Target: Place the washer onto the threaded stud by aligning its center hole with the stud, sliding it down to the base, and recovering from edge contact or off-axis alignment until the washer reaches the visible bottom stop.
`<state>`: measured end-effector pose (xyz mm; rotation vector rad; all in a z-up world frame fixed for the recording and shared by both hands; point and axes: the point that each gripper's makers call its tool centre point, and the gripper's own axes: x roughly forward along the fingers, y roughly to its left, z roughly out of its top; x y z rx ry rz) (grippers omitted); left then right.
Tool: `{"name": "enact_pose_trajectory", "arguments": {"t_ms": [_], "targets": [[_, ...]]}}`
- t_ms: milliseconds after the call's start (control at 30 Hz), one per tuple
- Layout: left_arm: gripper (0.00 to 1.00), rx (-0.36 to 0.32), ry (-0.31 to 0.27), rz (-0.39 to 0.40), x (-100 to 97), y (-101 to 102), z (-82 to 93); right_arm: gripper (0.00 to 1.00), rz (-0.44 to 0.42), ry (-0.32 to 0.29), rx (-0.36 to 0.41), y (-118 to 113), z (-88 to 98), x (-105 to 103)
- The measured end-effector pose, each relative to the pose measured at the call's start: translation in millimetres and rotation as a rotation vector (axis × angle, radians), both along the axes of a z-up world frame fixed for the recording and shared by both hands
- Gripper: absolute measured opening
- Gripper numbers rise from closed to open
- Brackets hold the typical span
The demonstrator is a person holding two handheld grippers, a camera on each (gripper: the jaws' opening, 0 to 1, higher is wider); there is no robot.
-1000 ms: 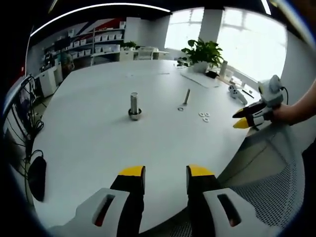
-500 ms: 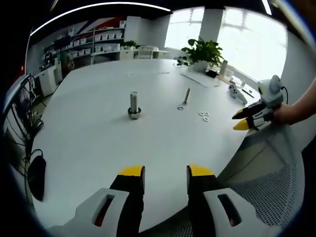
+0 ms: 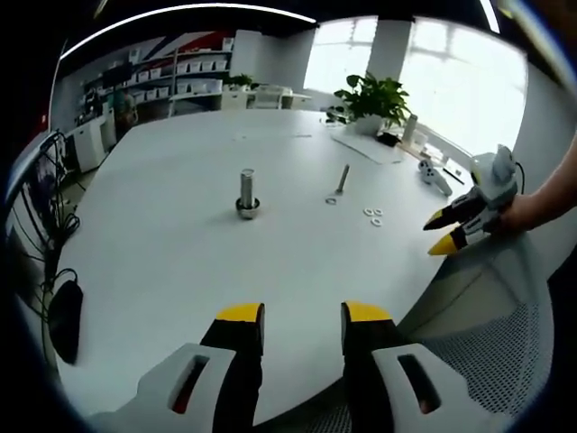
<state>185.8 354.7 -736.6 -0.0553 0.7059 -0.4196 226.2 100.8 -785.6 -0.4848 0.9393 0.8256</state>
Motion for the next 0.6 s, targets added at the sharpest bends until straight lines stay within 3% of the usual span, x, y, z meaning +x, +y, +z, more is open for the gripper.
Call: {"name": "enact_pose_trajectory", "arguments": {"t_ms": [100,367,600], "targets": [[0.33,0.002,0.005,-0.001,-0.4,0.1,-1.3,0.4,0.024,-0.005,-0.011,2.2,4.9,9.8],[0.34,-0.015,-0.007,0.009,1.1,0.3,2.1,0.41,-0.034,-0.039,0.042,23.8,21.5,44.3],[0.34,-0.014,-0.001,0.01,0.4,0.5,0.9,0.41,-0.038,-0.032,0.031,32.9,17.7,52.1]]}}
